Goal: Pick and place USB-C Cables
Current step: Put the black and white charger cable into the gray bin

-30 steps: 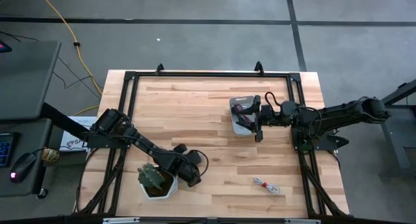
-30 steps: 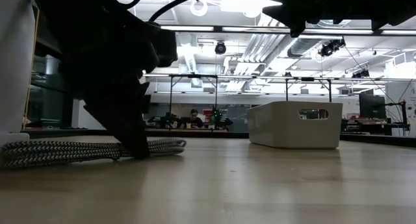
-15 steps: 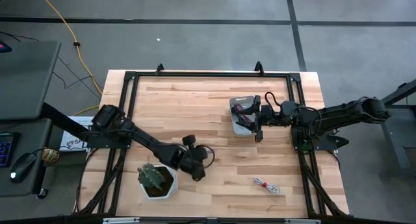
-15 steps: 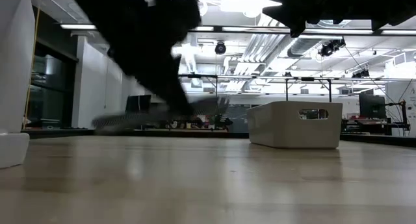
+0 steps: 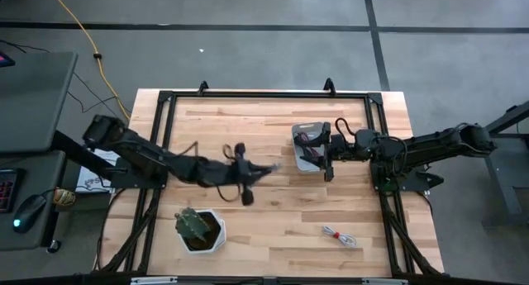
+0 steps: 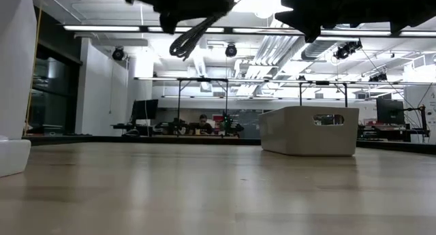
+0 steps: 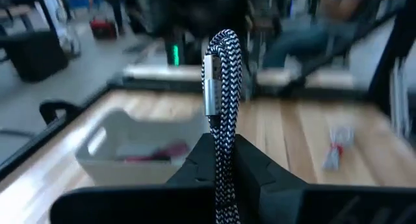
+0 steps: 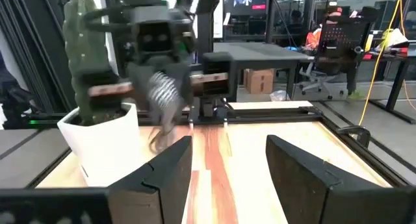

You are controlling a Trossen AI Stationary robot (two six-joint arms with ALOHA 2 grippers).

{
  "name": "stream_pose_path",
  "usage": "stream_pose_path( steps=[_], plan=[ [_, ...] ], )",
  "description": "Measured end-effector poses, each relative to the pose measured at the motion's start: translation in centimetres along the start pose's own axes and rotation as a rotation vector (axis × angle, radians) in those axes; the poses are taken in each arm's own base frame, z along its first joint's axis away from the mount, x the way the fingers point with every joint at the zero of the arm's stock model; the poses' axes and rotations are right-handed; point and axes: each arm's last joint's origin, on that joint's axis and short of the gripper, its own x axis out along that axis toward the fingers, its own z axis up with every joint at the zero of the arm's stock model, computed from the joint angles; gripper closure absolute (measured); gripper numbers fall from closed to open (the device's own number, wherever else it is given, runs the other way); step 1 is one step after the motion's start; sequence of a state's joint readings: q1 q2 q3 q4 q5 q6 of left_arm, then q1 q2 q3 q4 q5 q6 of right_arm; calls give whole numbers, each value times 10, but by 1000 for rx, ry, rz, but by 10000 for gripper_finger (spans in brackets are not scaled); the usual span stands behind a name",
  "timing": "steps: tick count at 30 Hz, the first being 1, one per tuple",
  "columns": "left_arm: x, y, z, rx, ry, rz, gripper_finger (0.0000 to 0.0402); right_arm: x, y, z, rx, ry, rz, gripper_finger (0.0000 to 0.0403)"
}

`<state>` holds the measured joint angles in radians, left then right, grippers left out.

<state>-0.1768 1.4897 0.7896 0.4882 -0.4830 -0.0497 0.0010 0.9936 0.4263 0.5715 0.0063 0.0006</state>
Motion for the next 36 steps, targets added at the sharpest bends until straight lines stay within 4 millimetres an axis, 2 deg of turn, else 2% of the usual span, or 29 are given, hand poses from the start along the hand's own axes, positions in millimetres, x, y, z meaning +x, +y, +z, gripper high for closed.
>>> stream_pose_path(
  steps=[6, 12, 16, 36],
  plan=[
    [-33, 40, -24, -120, -244, -14, 401, 0, 0, 1, 0, -10, 7, 215],
    [-61, 62, -34, -182, -492, -185, 401, 0, 0, 3, 0, -27, 12, 215],
    [-66, 64, -35, -184, -521, -216, 401, 0, 0, 3, 0, -30, 12, 215],
    [-66, 64, -36, -186, -515, -208, 401, 0, 0, 3, 9, -29, 15, 215]
  ],
)
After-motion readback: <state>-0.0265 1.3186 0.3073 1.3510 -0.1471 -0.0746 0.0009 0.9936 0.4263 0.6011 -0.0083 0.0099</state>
